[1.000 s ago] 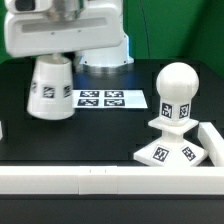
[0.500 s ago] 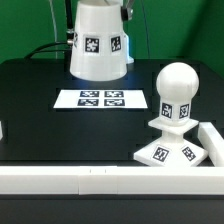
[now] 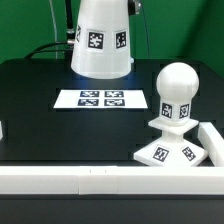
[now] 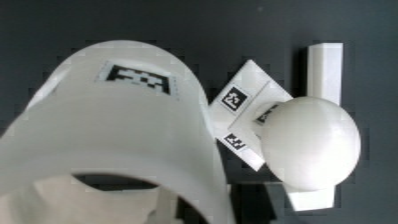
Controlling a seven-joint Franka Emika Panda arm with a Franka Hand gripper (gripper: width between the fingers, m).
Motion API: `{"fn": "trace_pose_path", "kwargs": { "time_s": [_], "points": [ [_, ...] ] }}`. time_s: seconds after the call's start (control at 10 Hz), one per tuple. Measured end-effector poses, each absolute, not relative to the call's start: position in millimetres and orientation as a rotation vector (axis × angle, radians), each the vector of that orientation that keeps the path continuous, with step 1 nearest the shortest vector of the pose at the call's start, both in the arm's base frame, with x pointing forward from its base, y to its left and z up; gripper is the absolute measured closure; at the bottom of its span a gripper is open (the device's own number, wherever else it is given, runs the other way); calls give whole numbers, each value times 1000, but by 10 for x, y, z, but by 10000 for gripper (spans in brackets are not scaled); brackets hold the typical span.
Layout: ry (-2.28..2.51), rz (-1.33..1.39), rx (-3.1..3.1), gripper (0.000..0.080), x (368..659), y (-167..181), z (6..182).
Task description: Assemble lamp
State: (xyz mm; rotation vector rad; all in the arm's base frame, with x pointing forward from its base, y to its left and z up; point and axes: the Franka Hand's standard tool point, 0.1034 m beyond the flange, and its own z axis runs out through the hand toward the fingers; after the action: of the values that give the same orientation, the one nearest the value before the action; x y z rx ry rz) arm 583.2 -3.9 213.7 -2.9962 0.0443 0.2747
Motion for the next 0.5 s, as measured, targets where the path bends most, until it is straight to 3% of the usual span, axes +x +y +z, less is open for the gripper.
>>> {"fn": "trace_pose_path", "kwargs": {
  "time_s": [0.1, 0.5],
  "points": [
    [60, 267, -2987, 756, 5846, 2, 2160],
    [183, 203, -2956, 755, 6210, 543, 2543]
  ]
}}
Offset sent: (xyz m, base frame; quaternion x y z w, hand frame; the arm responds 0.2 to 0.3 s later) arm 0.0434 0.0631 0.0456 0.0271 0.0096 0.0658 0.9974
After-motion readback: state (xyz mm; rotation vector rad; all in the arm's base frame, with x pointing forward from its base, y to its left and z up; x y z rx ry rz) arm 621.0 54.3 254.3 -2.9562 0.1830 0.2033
